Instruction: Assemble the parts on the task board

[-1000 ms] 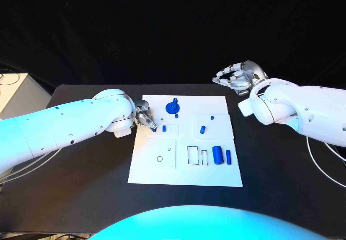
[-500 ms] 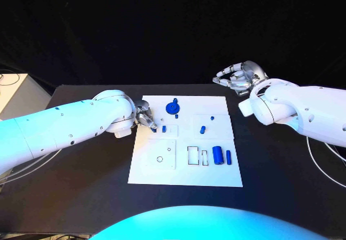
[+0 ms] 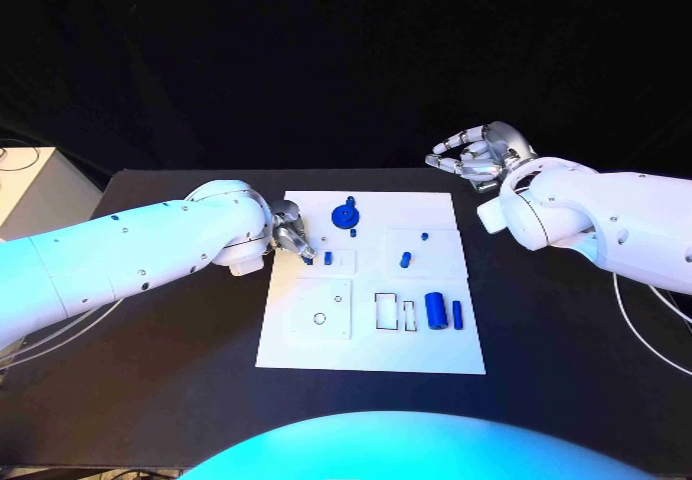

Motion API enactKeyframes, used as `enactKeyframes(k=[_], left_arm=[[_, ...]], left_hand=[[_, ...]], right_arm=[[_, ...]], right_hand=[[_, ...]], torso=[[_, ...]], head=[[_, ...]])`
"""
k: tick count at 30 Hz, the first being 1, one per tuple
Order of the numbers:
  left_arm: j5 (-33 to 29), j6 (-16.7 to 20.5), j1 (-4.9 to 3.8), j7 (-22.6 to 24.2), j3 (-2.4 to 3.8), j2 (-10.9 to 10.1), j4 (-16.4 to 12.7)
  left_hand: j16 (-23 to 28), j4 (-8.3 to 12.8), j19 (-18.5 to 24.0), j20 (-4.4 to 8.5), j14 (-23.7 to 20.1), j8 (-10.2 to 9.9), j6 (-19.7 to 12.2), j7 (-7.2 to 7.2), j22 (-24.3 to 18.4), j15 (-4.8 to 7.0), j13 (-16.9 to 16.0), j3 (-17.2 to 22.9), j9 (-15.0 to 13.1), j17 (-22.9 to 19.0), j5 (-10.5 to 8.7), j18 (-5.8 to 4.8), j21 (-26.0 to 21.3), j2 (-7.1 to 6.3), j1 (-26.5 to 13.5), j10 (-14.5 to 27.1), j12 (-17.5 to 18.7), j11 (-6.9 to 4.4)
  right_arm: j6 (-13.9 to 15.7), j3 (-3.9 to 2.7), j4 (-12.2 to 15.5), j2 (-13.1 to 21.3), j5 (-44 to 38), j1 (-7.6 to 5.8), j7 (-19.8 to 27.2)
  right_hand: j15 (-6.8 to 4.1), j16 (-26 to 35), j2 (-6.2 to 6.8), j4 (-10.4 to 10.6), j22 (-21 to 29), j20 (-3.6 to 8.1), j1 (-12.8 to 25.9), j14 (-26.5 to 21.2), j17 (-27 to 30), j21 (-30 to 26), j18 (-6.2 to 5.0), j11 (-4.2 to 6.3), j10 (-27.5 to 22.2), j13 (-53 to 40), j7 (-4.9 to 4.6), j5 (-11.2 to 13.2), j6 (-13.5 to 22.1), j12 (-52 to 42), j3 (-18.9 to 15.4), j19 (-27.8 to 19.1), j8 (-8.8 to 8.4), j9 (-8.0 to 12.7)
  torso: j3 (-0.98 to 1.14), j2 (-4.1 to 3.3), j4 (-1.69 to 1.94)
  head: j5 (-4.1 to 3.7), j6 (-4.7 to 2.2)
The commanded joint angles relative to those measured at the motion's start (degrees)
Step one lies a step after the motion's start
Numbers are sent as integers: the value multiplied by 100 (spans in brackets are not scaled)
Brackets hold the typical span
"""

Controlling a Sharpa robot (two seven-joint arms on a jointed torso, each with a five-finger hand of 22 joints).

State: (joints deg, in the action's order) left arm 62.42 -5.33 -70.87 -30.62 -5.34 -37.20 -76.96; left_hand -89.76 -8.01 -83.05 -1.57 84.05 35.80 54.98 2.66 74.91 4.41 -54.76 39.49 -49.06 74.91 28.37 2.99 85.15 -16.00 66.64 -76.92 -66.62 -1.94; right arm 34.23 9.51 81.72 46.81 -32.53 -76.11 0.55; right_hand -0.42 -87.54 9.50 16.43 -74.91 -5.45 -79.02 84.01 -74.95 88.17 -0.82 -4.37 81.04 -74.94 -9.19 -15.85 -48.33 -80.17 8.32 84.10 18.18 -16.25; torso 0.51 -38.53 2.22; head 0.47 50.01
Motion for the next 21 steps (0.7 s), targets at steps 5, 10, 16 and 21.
enactKeyframes(k=[5,10,16,21], left_arm=[[-7,-201,64,60,-35,45,-63],[-9,-219,65,48,-35,44,-68],[-26,-222,66,35,-36,44,-66],[-36,-213,66,20,-36,43,-60]], left_hand=[[-24,772,-46,1,595,46,120,-48,455,54,199,726,-9,1509,8,-50,26,-18,-2,-2,111,-12],[-24,727,-51,11,595,61,148,-79,461,69,330,685,-19,1509,-6,-51,27,-6,-55,8,200,-34],[-24,641,-54,37,595,88,189,-136,464,101,286,547,-40,1509,-50,-52,25,3,-147,-43,177,-73],[-24,497,-58,69,595,90,218,-190,467,134,277,338,-47,1509,-77,-53,22,23,-266,-64,175,-111]], right_arm=[[-69,-1,10,5,-18,3,74],[-68,-1,13,9,-17,3,75],[-64,-1,16,13,-17,3,76],[-62,-1,19,16,-17,3,76]], right_hand=[[36,22,2,0,-1366,-34,44,435,-821,-19,27,7,-40,-534,7,-2,36,33,23,498,25,7],[36,22,2,0,-1366,-34,44,435,-821,-19,27,7,-40,-534,7,-2,36,33,23,498,25,7],[36,22,2,0,-1366,-34,44,435,-821,-19,27,7,-40,-534,7,-2,36,33,23,498,25,7],[36,22,2,0,-1366,-34,44,435,-821,-19,27,7,-40,-534,7,-2,36,33,23,498,25,7]], torso=[[1,-1,1],[2,-3,2],[3,-3,3],[3,-2,1]], head=[[-2,-1],[-8,-1],[-10,-1],[-13,-1]])
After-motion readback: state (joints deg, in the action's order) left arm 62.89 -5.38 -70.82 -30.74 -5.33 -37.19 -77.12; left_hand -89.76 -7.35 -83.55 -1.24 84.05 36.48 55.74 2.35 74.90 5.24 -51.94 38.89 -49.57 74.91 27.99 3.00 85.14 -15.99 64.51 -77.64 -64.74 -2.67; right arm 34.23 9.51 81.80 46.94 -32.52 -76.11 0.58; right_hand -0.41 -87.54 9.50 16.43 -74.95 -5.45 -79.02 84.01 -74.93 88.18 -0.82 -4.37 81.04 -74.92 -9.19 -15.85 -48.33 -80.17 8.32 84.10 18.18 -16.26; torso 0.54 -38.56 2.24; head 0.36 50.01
